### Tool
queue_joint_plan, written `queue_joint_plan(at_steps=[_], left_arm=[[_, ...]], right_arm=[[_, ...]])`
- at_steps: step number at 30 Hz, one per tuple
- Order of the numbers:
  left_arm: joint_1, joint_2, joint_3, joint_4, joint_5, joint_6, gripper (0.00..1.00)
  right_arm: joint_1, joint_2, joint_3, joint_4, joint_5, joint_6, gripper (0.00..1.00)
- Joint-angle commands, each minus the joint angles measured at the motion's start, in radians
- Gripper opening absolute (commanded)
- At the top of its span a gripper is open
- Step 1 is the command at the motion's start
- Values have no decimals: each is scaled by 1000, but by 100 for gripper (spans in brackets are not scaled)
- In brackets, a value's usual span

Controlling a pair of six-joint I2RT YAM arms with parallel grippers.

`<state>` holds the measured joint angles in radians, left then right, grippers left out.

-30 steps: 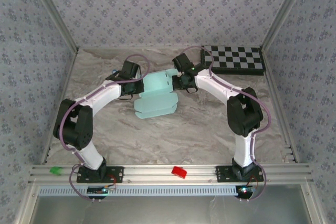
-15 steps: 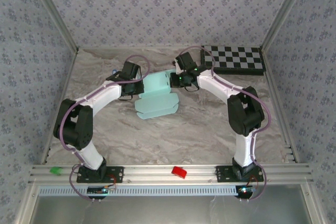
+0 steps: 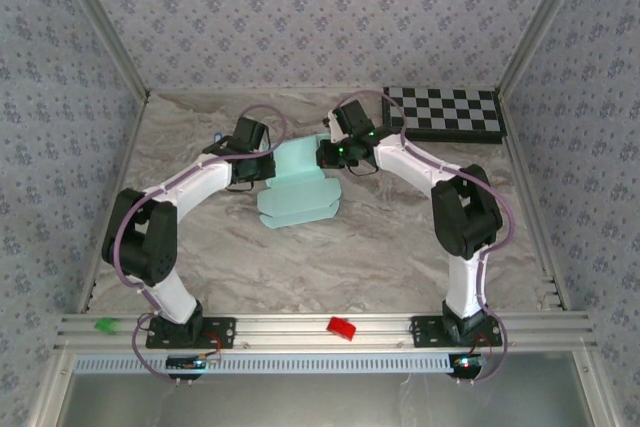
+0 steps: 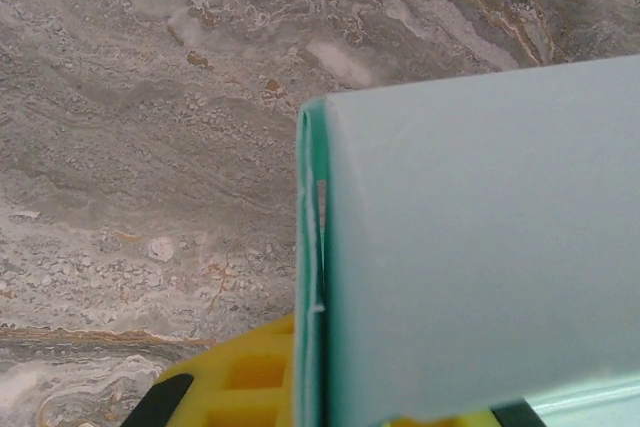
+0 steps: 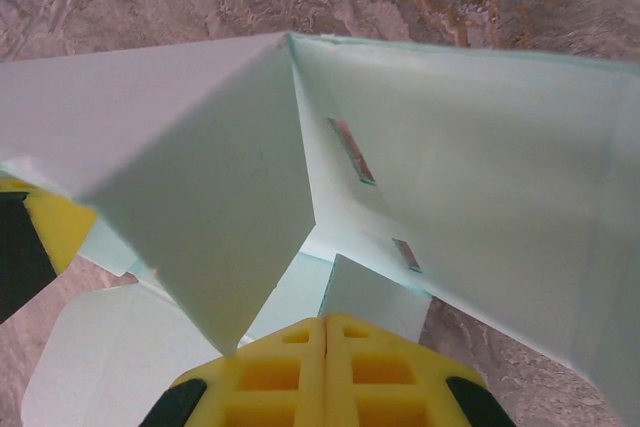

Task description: Fold the paper box

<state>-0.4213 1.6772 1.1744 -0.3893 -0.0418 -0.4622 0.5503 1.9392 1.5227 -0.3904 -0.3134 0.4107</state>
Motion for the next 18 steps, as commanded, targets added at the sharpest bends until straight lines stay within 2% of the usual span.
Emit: queue_joint_plan(at_steps=[1,12,18], left_arm=[[-8,-24,10,28,26,-9,0],[-9,-20,5,34,27,-13,0],[-10,-19,2,32,8,-7,0]], right_arm=[[8,21,21,5,-34,14,0],[8,19,27,9,-51,6,0],[7,-37,10,-15,67,-15,0]])
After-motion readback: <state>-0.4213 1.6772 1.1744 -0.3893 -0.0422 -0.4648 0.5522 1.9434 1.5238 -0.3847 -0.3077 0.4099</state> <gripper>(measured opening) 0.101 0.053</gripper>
